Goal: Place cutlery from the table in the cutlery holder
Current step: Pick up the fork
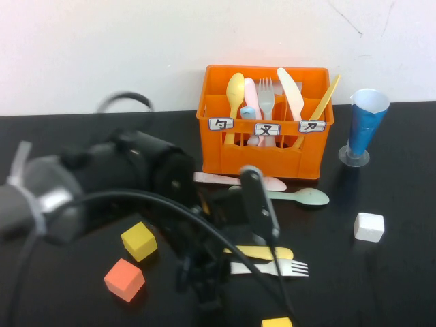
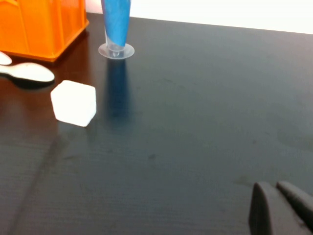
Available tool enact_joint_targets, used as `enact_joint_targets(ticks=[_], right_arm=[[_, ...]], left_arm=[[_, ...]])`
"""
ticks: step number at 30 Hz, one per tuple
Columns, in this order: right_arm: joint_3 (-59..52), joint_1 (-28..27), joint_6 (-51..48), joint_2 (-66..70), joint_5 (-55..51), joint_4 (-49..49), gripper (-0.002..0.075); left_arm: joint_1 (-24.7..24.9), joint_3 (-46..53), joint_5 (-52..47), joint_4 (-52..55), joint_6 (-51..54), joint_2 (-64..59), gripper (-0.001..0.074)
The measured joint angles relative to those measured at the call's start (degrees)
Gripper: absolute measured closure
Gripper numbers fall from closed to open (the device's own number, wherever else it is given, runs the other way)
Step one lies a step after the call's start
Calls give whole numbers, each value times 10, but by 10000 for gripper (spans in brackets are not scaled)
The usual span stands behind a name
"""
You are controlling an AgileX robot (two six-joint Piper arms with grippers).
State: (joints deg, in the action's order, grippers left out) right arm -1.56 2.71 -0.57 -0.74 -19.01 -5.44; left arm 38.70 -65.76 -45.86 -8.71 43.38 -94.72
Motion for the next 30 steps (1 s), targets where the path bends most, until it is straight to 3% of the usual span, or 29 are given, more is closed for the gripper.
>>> enact_joint_targets(ticks=[5, 17, 20, 25, 30], right_arm=[[0, 0, 0, 0, 0, 0, 729], [0, 0, 0, 0, 0, 0, 729], [0, 0, 0, 0, 0, 0, 729], [0, 0, 0, 0, 0, 0, 729], [0, 0, 0, 0, 0, 0, 729]], left_arm=[[30, -3, 66, 3, 11, -52, 379], [46, -5, 116, 31, 11, -91, 368], [46, -6, 112, 26, 11, -92, 421], [46, -6, 103, 12, 11, -92, 611], [46, -9, 106, 18, 11, -88, 682]])
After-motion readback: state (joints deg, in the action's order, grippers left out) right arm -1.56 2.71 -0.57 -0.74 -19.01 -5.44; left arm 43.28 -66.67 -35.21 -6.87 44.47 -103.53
